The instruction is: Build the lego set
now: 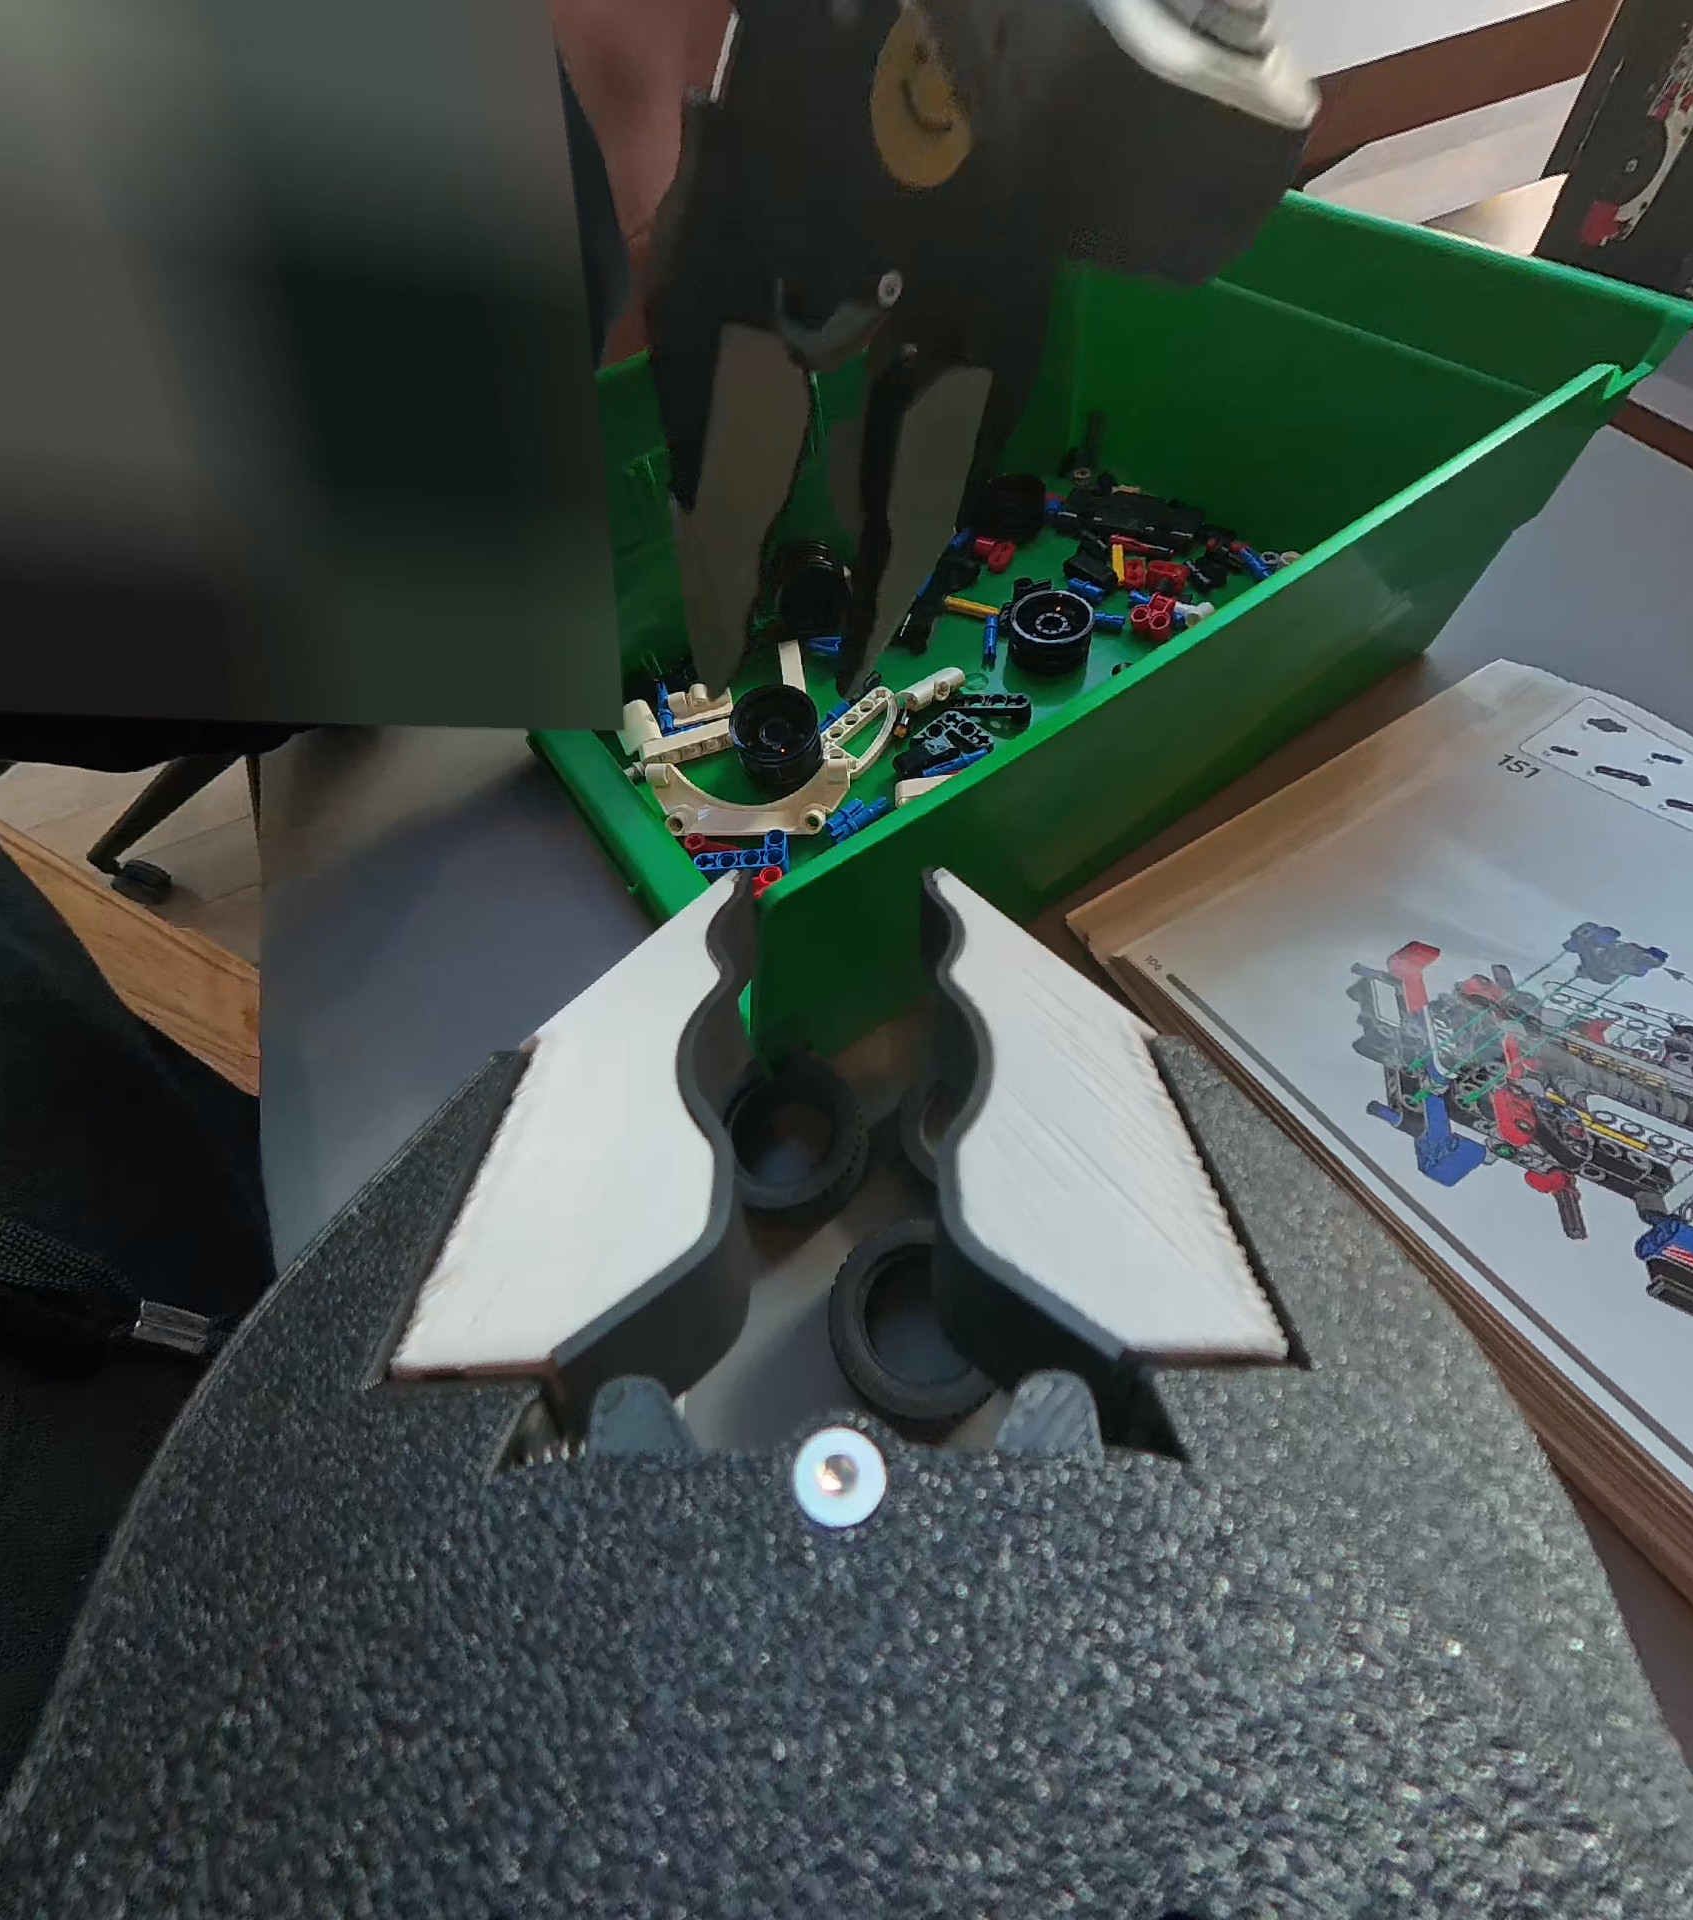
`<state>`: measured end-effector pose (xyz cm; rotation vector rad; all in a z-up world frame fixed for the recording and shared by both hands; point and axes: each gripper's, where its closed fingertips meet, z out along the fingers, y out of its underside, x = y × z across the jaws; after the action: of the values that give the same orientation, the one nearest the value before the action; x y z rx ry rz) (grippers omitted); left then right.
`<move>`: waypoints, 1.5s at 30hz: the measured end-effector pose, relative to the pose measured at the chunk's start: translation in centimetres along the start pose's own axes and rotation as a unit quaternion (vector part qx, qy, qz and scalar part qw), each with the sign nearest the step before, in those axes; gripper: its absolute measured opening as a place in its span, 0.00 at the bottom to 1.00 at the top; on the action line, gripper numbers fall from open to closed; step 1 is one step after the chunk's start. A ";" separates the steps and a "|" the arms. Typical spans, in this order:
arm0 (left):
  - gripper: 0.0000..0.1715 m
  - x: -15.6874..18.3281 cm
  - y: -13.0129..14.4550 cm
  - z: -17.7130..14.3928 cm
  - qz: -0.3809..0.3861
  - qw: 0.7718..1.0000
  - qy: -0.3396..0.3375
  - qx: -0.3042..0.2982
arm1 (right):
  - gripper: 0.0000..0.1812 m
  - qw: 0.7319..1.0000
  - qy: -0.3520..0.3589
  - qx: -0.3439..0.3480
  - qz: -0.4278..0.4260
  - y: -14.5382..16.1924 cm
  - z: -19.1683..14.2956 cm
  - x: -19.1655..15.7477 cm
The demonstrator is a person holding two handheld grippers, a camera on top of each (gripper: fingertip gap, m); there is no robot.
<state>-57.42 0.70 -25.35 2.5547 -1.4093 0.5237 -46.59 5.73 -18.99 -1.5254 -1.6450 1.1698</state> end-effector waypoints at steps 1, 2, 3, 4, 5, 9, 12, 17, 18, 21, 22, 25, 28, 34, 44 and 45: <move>0.31 0.2 0.2 0.5 0.004 1.000 0.001 -0.014 | 0.17 1.000 0.000 0.001 0.001 0.0 0.0 0.0; 0.31 0.3 0.2 0.9 0.005 1.000 0.003 -0.027 | 0.17 1.000 -0.001 0.001 0.002 0.0 0.0 0.0; 0.26 -0.1 0.1 1.2 0.002 0.999 -0.004 -0.037 | 0.17 1.000 -0.001 0.001 0.002 0.0 0.0 0.0; 0.23 -0.5 0.1 1.6 -0.005 0.999 -0.007 -0.050 | 0.17 1.000 -0.001 0.000 0.002 0.0 0.0 0.0; 0.20 -0.4 -0.1 1.8 -0.014 0.998 0.008 -0.058 | 0.17 1.000 0.000 -0.001 0.000 0.0 0.0 0.0; 0.20 -3.5 -1.1 0.2 -0.036 0.996 -0.078 -0.020 | 0.17 1.000 0.000 0.002 0.000 0.0 -0.2 0.0; 0.21 -5.9 -2.0 -2.3 -0.042 0.987 -0.150 0.038 | 0.17 1.000 -0.007 0.007 0.007 0.1 -0.1 0.0; 0.20 -5.9 -1.9 -2.9 -0.021 0.985 -0.167 0.047 | 0.18 1.000 -0.019 0.006 0.005 0.1 0.0 0.0; 0.20 -6.1 -1.9 -2.8 -0.011 0.984 -0.174 0.043 | 0.18 1.000 -0.020 0.006 0.002 0.1 0.1 0.0; 0.21 -6.4 -2.3 -2.5 0.013 0.981 -0.191 0.038 | 0.18 1.000 -0.023 0.008 -0.005 0.0 0.1 0.0; 0.21 -6.6 -2.4 -2.5 0.015 0.980 -0.194 0.037 | 0.18 1.000 -0.024 0.010 -0.006 0.0 0.1 0.0; 0.20 -6.7 -2.4 -2.4 0.012 0.981 -0.189 0.042 | 0.18 1.000 -0.028 0.013 -0.005 0.1 0.2 0.0; 0.21 -7.2 -1.8 -2.7 -0.010 0.981 -0.191 0.042 | 0.18 0.999 -0.029 0.012 -0.009 0.1 0.2 0.0; 0.22 -8.4 0.7 -3.8 -0.063 0.974 -0.212 0.037 | 0.18 0.999 -0.025 0.008 -0.020 0.2 0.2 0.0; 0.21 -7.9 4.3 -2.5 -0.111 0.973 -0.196 -0.041 | 0.18 1.000 -0.020 -0.003 -0.023 0.5 0.5 -0.1; 0.21 -7.8 4.2 -2.3 -0.106 0.975 -0.192 -0.046 | 0.18 1.000 -0.020 -0.003 -0.023 0.6 0.6 -0.1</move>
<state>-65.23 5.27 -26.32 2.7846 -1.2011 -0.0741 -46.81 5.48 -19.73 -1.4696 -1.7026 1.1790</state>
